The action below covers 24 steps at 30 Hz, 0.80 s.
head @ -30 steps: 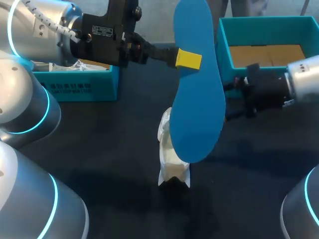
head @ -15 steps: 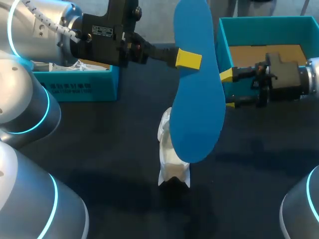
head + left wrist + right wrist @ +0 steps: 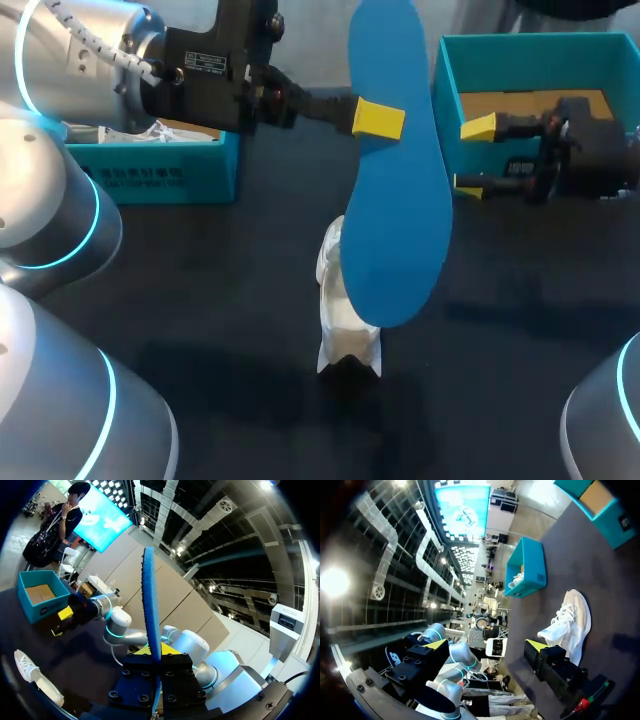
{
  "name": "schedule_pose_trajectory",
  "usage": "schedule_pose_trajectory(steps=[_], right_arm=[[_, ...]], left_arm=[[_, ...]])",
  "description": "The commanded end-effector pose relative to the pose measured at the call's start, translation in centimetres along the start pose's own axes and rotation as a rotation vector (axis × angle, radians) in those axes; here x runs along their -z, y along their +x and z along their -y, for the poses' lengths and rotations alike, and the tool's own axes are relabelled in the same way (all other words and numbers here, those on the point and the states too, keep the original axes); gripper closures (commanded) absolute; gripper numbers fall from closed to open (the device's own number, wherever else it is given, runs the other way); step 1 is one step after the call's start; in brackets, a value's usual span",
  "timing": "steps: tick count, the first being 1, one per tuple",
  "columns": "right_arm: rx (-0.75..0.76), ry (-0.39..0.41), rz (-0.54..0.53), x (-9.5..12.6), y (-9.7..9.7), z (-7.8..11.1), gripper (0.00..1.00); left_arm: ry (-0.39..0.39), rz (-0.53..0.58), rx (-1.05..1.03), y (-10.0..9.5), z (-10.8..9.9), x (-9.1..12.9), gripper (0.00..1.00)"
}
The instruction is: Take the shoe out of the shoebox, open the shoe tongue, remove and reinsert the insole, then place the shoe into the shoebox
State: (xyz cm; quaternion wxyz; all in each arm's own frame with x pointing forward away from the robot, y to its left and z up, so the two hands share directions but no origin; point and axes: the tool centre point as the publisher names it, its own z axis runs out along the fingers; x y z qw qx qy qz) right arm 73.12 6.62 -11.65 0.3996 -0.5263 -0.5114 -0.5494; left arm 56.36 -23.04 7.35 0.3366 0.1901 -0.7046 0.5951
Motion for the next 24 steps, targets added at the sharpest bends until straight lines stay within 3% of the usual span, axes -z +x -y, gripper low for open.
schedule_pose_trajectory(steps=[1, 10, 17, 24], right_arm=[[-0.001, -0.019, 0.002, -0.1, 0.1, 0.6, 0.00], [-0.001, -0.019, 0.002, -0.1, 0.1, 0.6, 0.00], [-0.001, -0.019, 0.002, -0.1, 0.1, 0.6, 0.00], [-0.001, -0.019, 0.002, -0.1, 0.1, 0.6, 0.00]], left_arm=[[0.002, -0.001, -0.001, -0.1, -0.1, -0.1, 1.00], [0.002, -0.001, -0.001, -0.1, -0.1, -0.1, 1.00], [-0.067, 0.064, -0.275, -1.9, -1.0, 0.1, 1.00], [-0.031, 0.116, -0.552, -2.9, -0.9, 0.7, 1.00]])
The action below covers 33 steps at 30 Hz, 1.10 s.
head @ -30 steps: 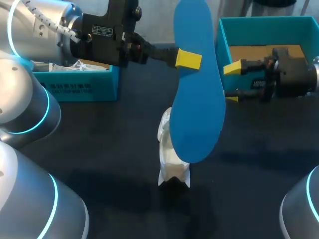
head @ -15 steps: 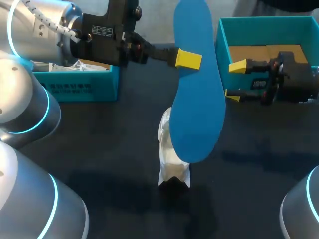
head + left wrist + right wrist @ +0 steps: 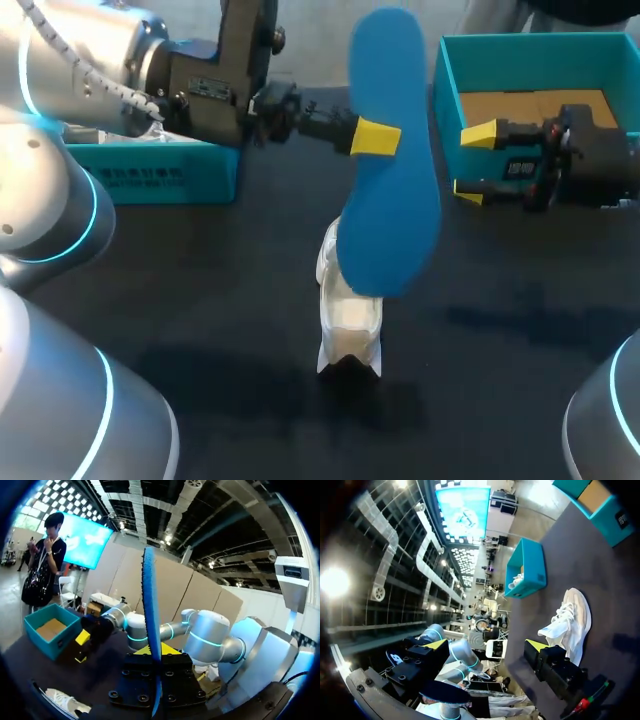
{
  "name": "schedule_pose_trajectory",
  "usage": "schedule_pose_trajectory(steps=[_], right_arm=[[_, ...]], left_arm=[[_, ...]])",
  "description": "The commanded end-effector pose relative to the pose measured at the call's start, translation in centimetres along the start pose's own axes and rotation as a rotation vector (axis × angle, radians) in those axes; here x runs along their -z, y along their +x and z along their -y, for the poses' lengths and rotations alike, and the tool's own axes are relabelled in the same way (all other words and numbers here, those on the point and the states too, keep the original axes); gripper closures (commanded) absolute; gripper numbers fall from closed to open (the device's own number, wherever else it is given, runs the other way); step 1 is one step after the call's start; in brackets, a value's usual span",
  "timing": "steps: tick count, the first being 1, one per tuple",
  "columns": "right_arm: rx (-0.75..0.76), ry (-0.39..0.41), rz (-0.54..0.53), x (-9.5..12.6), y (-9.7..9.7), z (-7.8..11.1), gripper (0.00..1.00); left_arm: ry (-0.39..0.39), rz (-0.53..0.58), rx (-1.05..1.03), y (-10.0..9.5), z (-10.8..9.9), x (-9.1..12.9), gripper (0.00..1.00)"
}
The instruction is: Take the shoe out of the shoebox, open the shoe tongue, remove and reinsert the insole, then place the shoe into the shoebox
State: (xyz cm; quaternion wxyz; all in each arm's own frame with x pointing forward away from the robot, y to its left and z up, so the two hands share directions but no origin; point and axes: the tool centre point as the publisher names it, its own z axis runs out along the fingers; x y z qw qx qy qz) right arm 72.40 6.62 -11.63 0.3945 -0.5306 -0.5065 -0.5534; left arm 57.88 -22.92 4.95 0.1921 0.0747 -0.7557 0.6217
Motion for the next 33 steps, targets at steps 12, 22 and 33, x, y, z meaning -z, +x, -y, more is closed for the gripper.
schedule_pose_trajectory(steps=[12, 22, 33], right_arm=[[0.000, -0.001, 0.000, -0.2, 0.0, -0.1, 0.00], [0.000, -0.001, 0.000, -0.2, 0.0, -0.1, 0.00], [0.000, -0.001, 0.000, -0.2, 0.0, -0.1, 0.00]], left_arm=[[0.065, 0.054, -0.296, -2.5, -0.9, 0.7, 1.00], [0.065, 0.054, -0.296, -2.5, -0.9, 0.7, 1.00], [-0.018, 0.107, -0.999, -5.6, -3.0, 1.5, 1.00]])
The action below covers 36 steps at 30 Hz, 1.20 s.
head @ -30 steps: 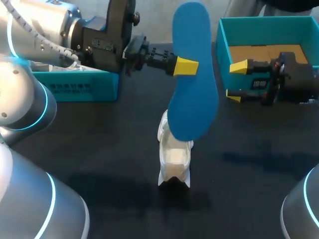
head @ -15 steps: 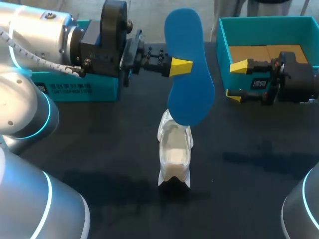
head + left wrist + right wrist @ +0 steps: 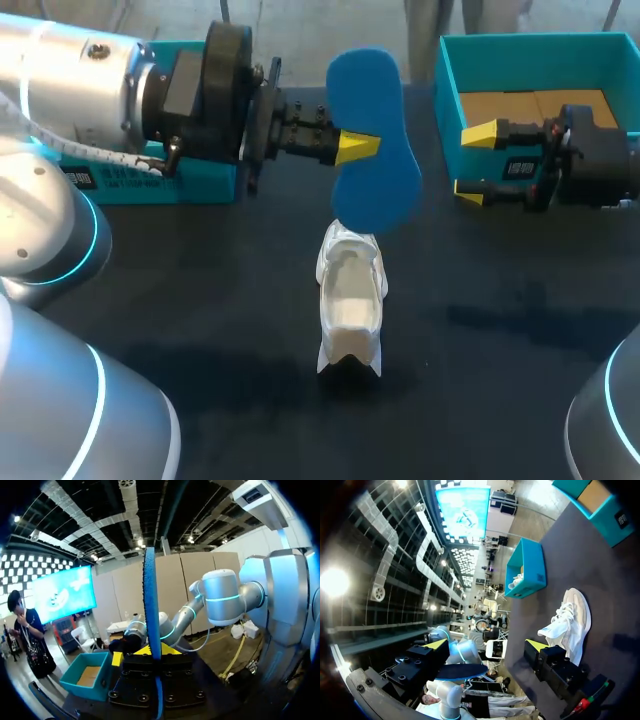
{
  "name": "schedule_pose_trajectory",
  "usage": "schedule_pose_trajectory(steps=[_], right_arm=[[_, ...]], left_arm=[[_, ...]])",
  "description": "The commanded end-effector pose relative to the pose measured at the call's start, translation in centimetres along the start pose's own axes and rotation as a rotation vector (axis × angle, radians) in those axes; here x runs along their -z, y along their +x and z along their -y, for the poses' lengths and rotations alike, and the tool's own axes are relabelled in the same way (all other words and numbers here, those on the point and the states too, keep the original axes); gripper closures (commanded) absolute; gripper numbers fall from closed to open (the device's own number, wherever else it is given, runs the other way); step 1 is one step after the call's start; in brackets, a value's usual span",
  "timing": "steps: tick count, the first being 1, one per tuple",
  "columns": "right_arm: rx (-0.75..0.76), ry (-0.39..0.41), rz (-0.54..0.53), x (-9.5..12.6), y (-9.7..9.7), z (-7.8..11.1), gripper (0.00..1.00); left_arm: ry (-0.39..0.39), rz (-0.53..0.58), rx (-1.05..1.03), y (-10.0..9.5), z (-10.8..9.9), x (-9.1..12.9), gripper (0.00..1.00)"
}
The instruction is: Take the shoe out of the shoebox, open the shoe tongue, remove and reinsert the insole, then place the shoe into the shoebox
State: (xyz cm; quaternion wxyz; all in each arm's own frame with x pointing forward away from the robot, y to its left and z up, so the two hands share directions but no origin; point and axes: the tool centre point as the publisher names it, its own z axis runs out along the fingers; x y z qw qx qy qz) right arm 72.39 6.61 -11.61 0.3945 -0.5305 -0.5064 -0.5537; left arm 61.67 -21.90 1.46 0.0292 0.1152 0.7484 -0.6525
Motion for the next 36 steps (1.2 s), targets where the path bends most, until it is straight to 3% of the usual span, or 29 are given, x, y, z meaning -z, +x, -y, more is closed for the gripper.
schedule_pose_trajectory(steps=[1, 7, 14, 33, 36], right_arm=[[0.000, 0.000, 0.001, -0.2, -0.1, -0.1, 0.00], [0.000, 0.000, 0.001, -0.2, -0.1, -0.1, 0.00], [0.000, 0.000, 0.001, -0.2, -0.1, -0.1, 0.00], [0.000, 0.000, 0.001, -0.2, -0.1, -0.1, 0.00], [0.000, 0.000, 0.001, -0.2, -0.1, -0.1, 0.00]], left_arm=[[-0.042, 0.002, -0.450, -0.4, -1.5, 0.4, 1.00], [-0.114, 0.010, -0.781, -1.6, -2.7, 1.0, 1.00], [-0.241, -0.104, -1.190, -2.7, -4.0, 1.5, 1.00], [-0.243, -0.110, -1.171, -3.0, -4.2, 1.6, 1.00], [-0.208, -0.029, -1.217, -3.4, -4.8, 1.4, 1.00]])
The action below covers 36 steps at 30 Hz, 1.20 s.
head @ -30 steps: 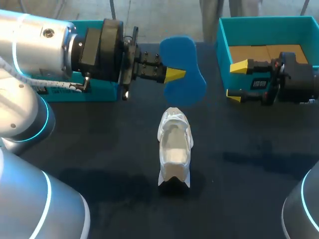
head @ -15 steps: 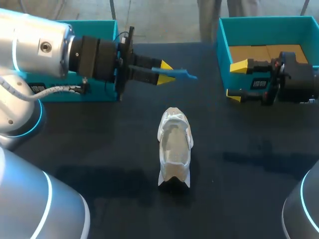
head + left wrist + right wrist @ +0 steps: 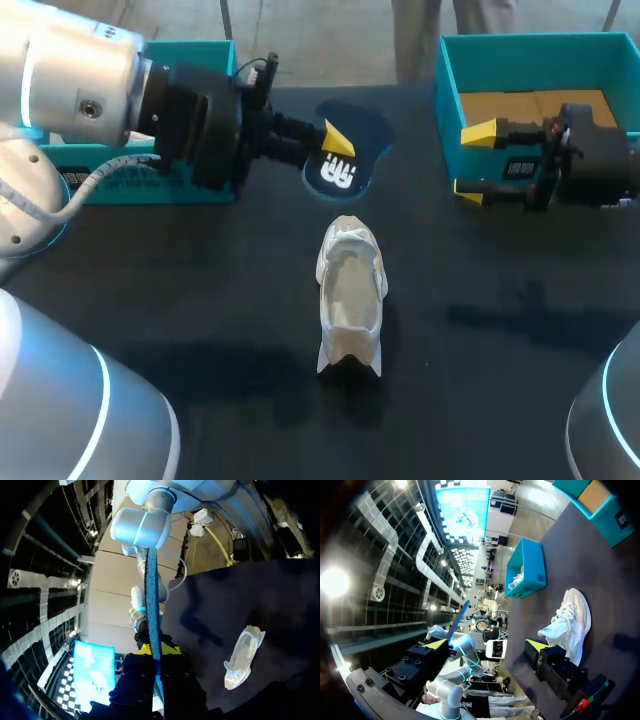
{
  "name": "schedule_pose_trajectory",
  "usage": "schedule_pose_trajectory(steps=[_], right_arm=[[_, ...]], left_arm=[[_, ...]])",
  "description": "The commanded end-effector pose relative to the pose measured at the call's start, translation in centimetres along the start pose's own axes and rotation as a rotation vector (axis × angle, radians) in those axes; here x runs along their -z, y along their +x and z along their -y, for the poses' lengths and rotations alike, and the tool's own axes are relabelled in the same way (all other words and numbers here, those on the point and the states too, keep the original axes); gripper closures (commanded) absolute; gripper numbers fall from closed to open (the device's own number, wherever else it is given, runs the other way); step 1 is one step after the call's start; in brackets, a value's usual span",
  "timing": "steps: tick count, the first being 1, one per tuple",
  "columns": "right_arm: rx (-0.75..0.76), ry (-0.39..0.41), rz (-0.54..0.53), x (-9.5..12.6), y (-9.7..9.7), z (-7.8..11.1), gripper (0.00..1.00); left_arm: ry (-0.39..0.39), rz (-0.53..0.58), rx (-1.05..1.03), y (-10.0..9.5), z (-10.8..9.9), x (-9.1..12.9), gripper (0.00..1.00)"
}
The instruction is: Take the shoe out of the shoebox, open the shoe tongue, remove and reinsert the insole, then place the shoe into the shoebox
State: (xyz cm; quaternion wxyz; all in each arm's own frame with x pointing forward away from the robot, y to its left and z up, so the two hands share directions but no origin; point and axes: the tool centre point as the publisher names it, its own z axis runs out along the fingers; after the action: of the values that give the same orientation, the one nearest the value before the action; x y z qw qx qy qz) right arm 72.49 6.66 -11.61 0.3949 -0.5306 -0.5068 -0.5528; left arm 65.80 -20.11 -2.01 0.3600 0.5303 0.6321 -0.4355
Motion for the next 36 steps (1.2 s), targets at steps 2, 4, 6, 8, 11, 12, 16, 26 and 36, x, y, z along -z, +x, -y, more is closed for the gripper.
schedule_pose_trajectory(steps=[2, 4, 6, 8, 11, 12, 16, 26, 36], right_arm=[[0.001, -0.002, 0.000, -0.1, -0.1, 0.0, 0.00], [0.001, -0.002, 0.000, -0.1, -0.1, 0.0, 0.00], [0.001, -0.002, 0.000, -0.1, -0.1, 0.0, 0.00], [0.001, -0.002, 0.000, -0.1, -0.1, 0.0, 0.00], [0.001, -0.002, 0.000, -0.1, -0.1, 0.0, 0.00], [0.001, -0.002, 0.000, -0.1, -0.1, 0.0, 0.00], [0.001, -0.002, 0.000, -0.1, -0.1, 0.0, 0.00], [-0.019, -0.035, -0.001, -0.4, 0.7, -0.7, 0.00], [-0.043, -0.003, 0.033, -0.6, 1.1, -0.5, 0.00]], left_arm=[[-0.020, 0.114, -0.094, 0.2, -0.8, -0.6, 1.00], [-0.006, 0.158, -0.131, 0.4, -1.2, -0.8, 1.00], [0.004, 0.190, -0.173, 0.5, -1.5, -0.9, 1.00], [0.009, 0.196, -0.227, 0.7, -1.8, -1.1, 1.00], [0.020, 0.196, -0.283, 0.8, -2.1, -1.4, 1.00], [0.011, 0.186, -0.299, 0.9, -2.3, -1.5, 1.00], [0.004, 0.205, -0.326, 1.4, -3.0, -2.0, 1.00], [0.002, 0.208, -0.361, 3.5, -4.2, -4.9, 1.00], [-0.001, 0.215, -0.394, 3.8, -6.2, -8.2, 1.00]])
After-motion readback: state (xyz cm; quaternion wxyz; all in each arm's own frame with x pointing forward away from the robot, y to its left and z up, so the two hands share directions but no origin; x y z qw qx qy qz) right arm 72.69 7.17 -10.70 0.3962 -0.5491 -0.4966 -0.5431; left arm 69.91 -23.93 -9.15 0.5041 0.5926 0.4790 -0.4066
